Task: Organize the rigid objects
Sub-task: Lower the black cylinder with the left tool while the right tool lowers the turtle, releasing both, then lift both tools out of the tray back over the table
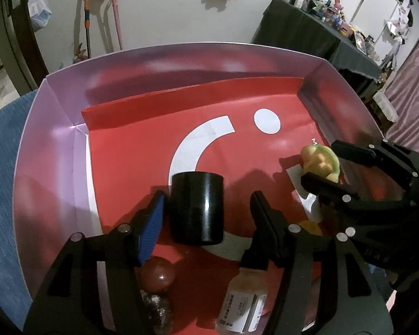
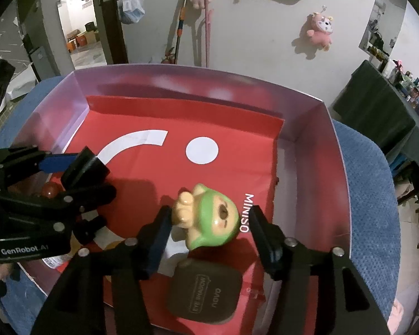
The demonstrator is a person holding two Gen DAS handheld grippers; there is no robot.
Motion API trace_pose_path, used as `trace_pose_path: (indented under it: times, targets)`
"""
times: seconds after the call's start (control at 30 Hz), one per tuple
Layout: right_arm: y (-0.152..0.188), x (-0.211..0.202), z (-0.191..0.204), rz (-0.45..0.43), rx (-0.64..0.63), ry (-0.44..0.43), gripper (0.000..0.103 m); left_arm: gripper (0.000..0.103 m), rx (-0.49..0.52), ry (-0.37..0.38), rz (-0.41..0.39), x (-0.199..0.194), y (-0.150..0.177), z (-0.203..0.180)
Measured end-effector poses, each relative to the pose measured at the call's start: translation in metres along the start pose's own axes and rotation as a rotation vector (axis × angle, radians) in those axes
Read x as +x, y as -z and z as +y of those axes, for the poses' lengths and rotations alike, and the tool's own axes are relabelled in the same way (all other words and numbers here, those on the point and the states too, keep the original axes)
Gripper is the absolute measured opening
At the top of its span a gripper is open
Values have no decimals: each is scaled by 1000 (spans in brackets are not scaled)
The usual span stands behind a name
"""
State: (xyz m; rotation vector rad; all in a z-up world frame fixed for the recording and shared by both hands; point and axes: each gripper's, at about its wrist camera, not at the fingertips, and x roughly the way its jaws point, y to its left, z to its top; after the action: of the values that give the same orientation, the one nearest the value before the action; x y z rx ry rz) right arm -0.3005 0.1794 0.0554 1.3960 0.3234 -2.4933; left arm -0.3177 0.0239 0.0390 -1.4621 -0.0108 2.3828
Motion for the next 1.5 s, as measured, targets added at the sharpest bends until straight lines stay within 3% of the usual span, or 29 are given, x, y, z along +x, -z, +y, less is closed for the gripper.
trace_pose_path:
  times: [0.23, 0.3, 0.53, 0.93, 1.3, 1.5]
  targets:
    - [0, 0, 1, -2, -3, 0, 71, 61, 2, 4, -15, -7, 1, 0]
    - [0, 0, 2, -5, -6, -1, 72, 67, 3, 3, -22, -10, 2, 1]
    - [-1, -3, 6, -12, -13, 9, 75, 68, 10, -20, -49, -23, 6, 1]
    - [12, -42, 12, -97, 6, 4, 87, 68, -4, -48, -130, -64, 25, 1]
    - [52, -129, 8, -298, 52, 16, 103, 86, -13, -111, -364, -141, 73, -12]
    - [92, -173, 16, -414, 53, 33, 103, 96, -15, -162, -494, -173, 112, -24]
